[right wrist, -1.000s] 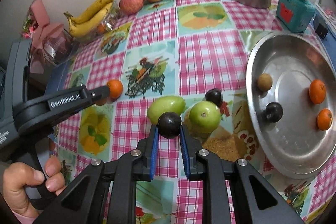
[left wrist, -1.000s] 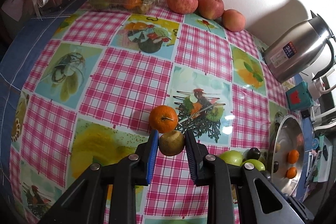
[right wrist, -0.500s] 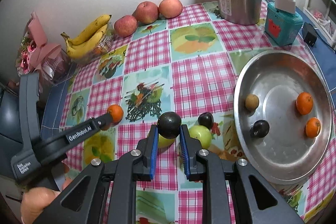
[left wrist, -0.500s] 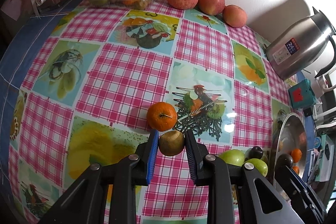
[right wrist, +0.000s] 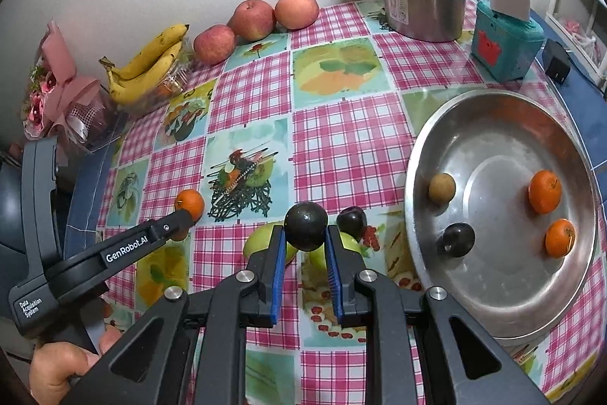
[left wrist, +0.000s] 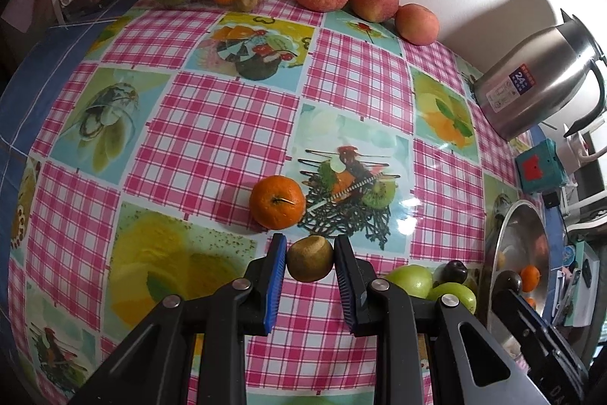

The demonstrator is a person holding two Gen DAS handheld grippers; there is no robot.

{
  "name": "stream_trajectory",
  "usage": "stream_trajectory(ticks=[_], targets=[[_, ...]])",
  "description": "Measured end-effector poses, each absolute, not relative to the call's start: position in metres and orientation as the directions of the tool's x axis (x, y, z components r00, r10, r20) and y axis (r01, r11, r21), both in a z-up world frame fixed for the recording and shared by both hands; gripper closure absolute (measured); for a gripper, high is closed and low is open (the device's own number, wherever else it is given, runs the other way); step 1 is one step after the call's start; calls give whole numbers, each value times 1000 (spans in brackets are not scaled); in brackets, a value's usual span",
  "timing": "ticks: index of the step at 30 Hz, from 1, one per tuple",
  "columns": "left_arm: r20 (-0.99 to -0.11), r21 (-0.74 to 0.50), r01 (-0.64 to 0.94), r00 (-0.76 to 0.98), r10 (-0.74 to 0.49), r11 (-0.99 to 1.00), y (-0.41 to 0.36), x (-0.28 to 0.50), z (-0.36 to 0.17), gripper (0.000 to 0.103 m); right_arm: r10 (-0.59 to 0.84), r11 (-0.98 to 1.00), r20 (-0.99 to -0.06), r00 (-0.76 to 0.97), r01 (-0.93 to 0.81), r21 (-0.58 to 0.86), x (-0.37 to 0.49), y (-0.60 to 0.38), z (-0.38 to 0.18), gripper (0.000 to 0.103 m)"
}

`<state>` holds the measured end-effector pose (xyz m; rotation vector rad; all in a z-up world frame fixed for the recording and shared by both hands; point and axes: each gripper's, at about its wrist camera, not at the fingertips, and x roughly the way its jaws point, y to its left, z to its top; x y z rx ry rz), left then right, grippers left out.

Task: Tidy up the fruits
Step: 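Carry the plum and the potato over the steel pan with both tools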

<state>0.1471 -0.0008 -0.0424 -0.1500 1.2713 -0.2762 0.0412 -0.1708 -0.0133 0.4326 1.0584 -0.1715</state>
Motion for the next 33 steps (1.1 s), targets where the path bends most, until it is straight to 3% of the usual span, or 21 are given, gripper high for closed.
stream_trajectory(ticks=[13,33], targets=[[-903,-275,166,292,-314,947,-23,136,-24,76,-5,849,-863,505,458,264,17,-231,-4,82],[-873,-299,414,245,-421,860,-131,76,-3,75,-112,715,-862,495,643,276,-42,-327,0,82]])
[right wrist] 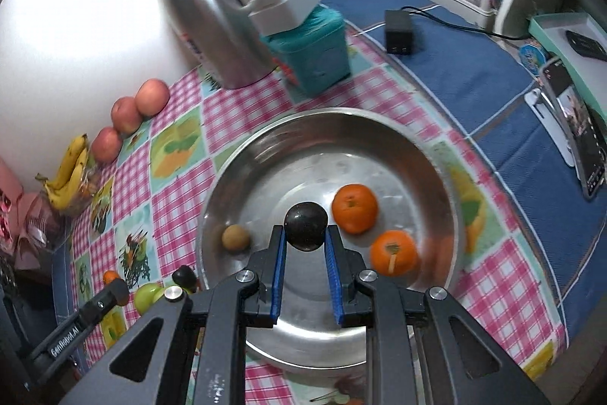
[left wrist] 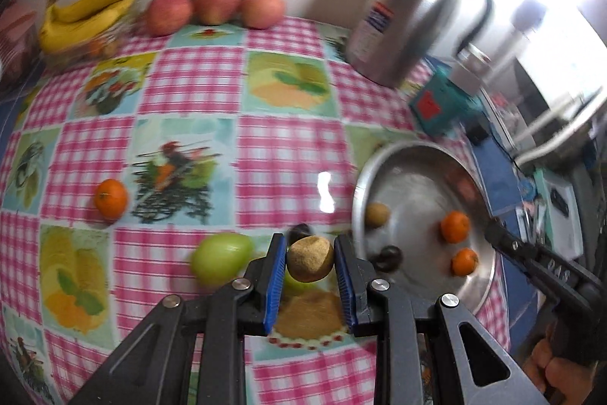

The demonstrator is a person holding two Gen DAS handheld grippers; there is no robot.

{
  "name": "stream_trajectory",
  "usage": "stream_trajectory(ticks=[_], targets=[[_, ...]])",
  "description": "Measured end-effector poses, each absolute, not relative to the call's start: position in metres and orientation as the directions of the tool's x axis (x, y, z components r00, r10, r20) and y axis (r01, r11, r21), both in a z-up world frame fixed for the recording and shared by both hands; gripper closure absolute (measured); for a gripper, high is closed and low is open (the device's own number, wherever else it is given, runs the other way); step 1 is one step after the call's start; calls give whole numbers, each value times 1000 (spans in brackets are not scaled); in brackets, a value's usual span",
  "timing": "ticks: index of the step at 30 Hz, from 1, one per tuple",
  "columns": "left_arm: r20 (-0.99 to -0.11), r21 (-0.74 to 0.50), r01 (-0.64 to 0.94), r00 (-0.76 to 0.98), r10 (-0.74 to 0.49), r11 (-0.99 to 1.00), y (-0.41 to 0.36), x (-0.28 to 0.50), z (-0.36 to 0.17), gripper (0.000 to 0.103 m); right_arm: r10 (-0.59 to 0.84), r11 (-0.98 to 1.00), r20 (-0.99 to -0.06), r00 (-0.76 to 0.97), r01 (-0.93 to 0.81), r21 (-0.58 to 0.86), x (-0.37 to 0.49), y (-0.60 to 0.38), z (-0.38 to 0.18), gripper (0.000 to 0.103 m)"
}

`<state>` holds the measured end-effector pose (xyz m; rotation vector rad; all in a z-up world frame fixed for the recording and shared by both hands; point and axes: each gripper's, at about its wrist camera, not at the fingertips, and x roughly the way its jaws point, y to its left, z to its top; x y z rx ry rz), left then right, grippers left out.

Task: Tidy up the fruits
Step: 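Carry the plum and the potato over the steel pan with both tools, then lower the plum and potato into the pan and open both tools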

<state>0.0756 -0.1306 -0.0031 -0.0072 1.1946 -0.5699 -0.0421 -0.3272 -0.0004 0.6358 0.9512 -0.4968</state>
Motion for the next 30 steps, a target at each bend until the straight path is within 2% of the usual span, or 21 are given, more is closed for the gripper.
stream_trajectory(ticks=[13,30], targets=[[-879,-285,563,169,-446,776,-200,32,-12,75,-118,684,-838,533,655,321,-62,-345,9,82],[-909,-214,622,155,-386,753,-224,20,-34,75,-30,701,-876,482,634,325,-47,-336,-17,82]])
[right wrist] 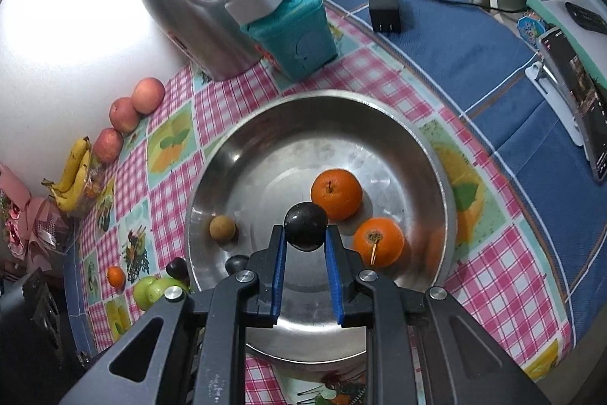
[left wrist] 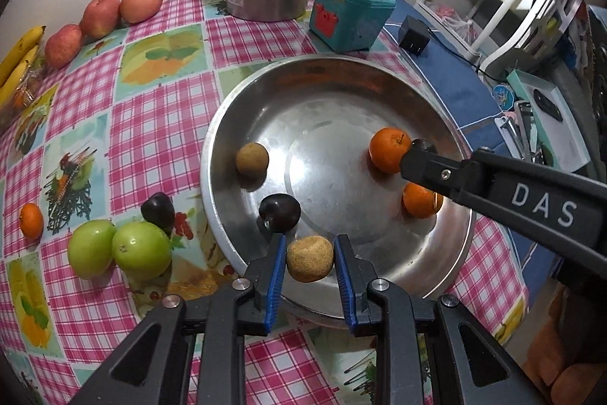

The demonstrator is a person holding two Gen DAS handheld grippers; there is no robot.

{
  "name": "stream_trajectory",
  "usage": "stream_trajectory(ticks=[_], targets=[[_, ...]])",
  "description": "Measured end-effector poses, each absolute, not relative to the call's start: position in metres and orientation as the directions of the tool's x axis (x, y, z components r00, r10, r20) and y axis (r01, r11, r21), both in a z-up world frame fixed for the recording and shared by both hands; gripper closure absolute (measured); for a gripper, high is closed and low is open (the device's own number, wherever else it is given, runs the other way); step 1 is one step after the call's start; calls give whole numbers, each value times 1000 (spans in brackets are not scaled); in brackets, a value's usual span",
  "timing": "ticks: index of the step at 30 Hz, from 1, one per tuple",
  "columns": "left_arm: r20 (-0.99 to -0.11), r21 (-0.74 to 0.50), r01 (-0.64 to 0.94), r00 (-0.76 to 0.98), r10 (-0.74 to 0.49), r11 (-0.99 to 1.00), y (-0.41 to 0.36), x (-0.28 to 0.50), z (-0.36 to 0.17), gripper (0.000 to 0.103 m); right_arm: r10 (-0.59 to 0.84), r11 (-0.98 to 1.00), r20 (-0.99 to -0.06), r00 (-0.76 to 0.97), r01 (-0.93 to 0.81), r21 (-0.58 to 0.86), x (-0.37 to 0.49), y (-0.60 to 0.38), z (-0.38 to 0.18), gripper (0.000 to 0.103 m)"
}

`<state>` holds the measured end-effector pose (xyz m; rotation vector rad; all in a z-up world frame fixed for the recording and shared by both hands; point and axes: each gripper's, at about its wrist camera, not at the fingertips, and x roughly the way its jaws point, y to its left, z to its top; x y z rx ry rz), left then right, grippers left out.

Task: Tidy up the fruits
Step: 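Lower the plum and potato into the pan and open both tools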

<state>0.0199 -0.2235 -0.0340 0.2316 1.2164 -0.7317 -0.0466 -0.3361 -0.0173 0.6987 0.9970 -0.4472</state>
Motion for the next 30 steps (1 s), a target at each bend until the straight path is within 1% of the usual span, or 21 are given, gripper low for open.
stream_trajectory(ticks=[30], targets=[[-923,-211,623,128,-363,754,-227,21,-45,74,14,715,-917,399,637,288,-36,-328,-41,81]])
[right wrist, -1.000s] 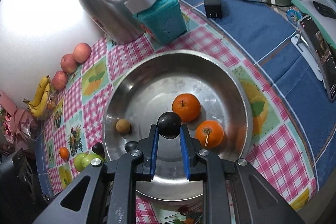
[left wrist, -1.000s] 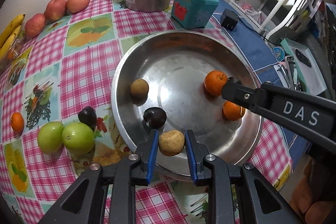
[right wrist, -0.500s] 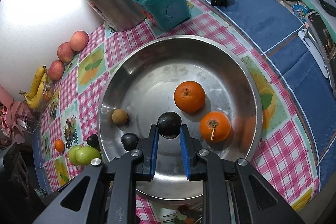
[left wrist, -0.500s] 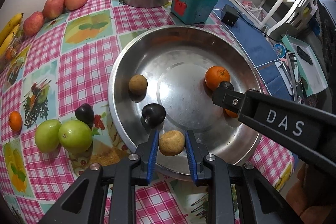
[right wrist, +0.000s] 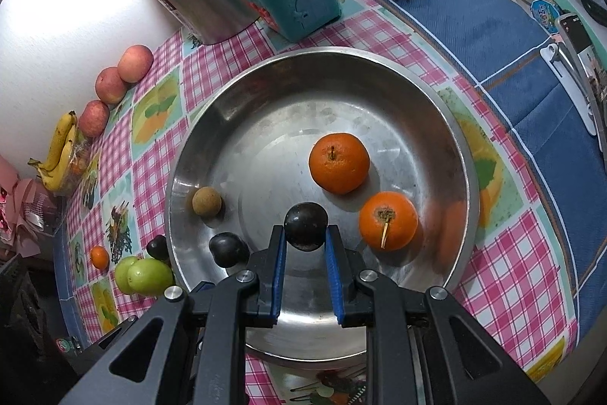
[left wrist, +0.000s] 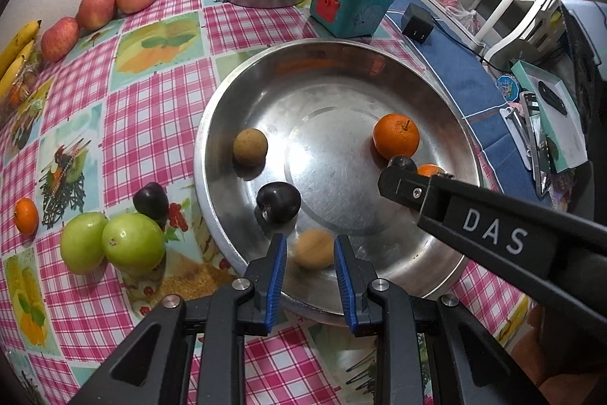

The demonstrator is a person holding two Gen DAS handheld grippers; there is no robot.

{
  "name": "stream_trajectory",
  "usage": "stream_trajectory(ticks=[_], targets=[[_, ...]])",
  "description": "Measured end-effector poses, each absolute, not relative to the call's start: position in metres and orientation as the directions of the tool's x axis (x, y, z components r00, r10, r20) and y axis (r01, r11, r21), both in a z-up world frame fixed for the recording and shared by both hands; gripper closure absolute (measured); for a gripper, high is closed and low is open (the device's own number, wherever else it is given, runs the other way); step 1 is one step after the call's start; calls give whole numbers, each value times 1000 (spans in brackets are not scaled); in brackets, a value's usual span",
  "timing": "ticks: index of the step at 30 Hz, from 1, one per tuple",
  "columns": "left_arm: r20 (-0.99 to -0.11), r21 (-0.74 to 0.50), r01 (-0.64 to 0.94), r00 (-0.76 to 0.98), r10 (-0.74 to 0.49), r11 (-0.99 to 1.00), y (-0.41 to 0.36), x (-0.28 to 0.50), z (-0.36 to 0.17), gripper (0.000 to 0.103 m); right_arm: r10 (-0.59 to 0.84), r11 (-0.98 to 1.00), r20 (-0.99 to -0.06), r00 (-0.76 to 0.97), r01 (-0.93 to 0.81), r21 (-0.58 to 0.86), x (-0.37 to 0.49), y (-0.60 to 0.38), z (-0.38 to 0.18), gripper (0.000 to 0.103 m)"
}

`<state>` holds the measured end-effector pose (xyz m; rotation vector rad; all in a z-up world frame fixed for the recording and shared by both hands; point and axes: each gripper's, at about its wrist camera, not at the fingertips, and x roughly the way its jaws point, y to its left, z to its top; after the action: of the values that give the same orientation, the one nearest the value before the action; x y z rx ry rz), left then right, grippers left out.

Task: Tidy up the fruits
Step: 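Lower the plum and potato into the pan and open both tools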

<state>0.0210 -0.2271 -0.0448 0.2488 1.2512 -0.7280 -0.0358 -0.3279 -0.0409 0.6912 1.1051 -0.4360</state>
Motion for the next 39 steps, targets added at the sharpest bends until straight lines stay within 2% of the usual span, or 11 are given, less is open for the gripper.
stream_trajectory(ticks=[10,11,13,16,22,39], targets=[[-924,-212,618,126,-361,757,-226,21,-44,74,14,715,-925,380,642,275,-35,-327,-44,81],[-924,-211,618,127,-361,758,-226,21,-44,74,14,715,-925,379,643,274,-35,-328,-44,79],[-924,-211,616,127,-361,759,-226,21,-43,74,7,717,-925,379,643,268,-35,-328,-43,70],[-921,-216,612,130,-366,761,-225,22,-40,72,-3,718,-921,391,642,270,-36,-328,-38,68],[-916,-231,578,143,-375,783,-214,30,-32,63,-25,722,-914,405,639,263,-38,-328,-30,60],[-905,-268,351,227,-359,897,-148,77,-21,44,-43,766,-918,395,603,224,-31,-319,-25,60]])
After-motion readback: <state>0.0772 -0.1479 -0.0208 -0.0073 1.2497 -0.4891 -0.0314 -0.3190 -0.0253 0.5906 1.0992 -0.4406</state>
